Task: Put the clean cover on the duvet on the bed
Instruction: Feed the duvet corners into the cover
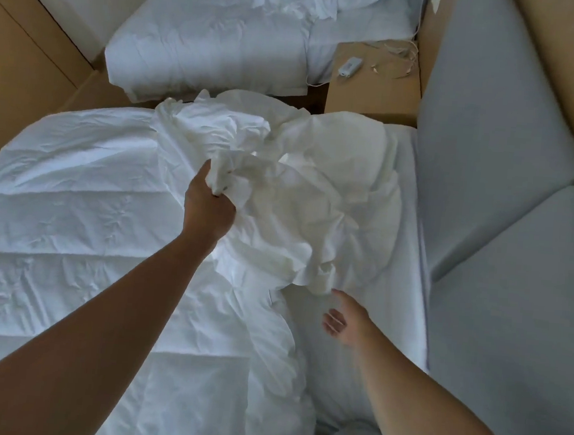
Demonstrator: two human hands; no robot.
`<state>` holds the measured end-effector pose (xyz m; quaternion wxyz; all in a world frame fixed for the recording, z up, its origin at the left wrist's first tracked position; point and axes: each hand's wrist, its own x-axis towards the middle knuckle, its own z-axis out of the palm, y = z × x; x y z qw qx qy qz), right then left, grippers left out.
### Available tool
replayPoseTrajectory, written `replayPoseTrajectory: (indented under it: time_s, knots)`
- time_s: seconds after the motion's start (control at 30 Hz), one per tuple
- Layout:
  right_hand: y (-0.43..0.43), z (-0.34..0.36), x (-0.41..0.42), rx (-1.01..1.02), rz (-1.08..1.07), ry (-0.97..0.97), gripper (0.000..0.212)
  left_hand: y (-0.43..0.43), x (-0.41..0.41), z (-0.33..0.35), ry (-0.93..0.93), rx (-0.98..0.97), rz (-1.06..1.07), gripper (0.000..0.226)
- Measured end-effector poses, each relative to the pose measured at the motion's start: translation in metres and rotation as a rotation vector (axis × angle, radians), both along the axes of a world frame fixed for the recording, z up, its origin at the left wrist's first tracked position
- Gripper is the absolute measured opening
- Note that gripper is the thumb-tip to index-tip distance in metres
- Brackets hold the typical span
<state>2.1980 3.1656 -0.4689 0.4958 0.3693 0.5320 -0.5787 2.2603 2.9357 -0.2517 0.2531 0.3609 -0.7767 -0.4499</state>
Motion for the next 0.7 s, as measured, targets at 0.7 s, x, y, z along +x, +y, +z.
replayPoseTrajectory:
  time_s: [0.7]
  knots:
    - [-0.045, 0.104, -0.276, 0.538, 0.408, 1.354, 0.038, -0.041, 0.026, -0.027, 0.167, 0.1, 0.275, 0.035]
